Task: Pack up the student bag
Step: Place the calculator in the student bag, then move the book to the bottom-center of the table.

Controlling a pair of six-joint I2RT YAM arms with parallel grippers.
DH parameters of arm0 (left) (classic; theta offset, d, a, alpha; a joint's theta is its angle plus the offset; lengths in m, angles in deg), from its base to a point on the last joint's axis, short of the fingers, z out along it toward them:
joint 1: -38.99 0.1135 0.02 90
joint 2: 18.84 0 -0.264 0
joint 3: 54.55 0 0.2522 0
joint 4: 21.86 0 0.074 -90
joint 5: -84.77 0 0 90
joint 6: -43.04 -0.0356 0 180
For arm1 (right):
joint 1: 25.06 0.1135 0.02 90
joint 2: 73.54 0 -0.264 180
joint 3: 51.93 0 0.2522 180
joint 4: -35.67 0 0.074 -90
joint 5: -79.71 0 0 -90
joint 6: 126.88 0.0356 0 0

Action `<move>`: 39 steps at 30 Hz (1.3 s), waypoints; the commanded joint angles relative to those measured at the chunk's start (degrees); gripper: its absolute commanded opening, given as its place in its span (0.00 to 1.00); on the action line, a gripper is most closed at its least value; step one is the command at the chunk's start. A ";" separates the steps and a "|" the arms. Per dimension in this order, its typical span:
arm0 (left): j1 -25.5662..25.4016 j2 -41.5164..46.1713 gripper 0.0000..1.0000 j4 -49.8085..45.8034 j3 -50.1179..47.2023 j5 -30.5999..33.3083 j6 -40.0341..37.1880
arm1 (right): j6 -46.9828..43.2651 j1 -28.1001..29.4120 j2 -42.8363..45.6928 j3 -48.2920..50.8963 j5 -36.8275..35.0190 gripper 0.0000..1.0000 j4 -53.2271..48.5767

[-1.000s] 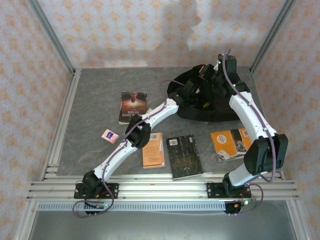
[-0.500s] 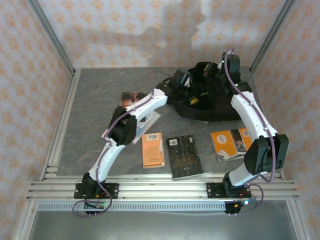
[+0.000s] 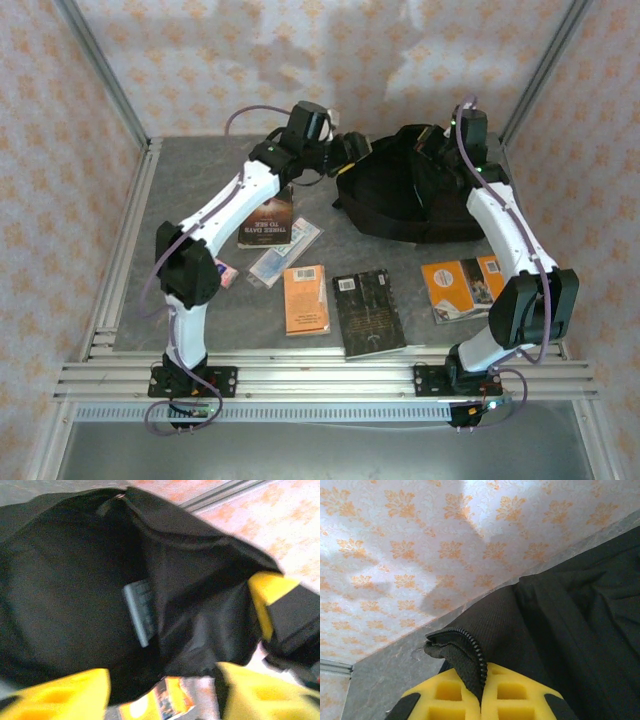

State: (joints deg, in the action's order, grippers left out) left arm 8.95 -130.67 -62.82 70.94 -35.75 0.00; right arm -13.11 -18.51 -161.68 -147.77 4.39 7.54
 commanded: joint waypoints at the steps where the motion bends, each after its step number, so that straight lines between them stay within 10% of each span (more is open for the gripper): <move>1: -2.29 7.72 0.33 -11.40 -2.66 3.58 -13.69 | -0.45 -0.79 0.67 0.53 -1.84 0.00 3.03; 8: -16.14 9.69 0.02 -24.20 -14.33 6.70 -29.71 | -0.87 -1.01 0.78 0.62 -2.64 0.00 2.06; 17: -30.55 -6.63 0.00 -27.38 -14.77 12.99 -33.99 | -1.61 -1.01 2.43 1.73 -3.25 0.00 0.94; 26: -28.35 -15.63 0.00 -26.15 -14.75 28.59 -32.07 | -1.78 -1.01 5.41 4.03 -3.21 0.00 1.36; 39: -21.21 -7.21 0.00 -18.25 -19.87 25.16 -29.98 | -2.97 -0.77 5.80 4.08 -1.42 0.00 0.61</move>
State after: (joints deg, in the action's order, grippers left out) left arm -12.65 -141.12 -82.58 53.89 -12.60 -30.82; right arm -14.51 -18.90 -158.16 -143.66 3.08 7.36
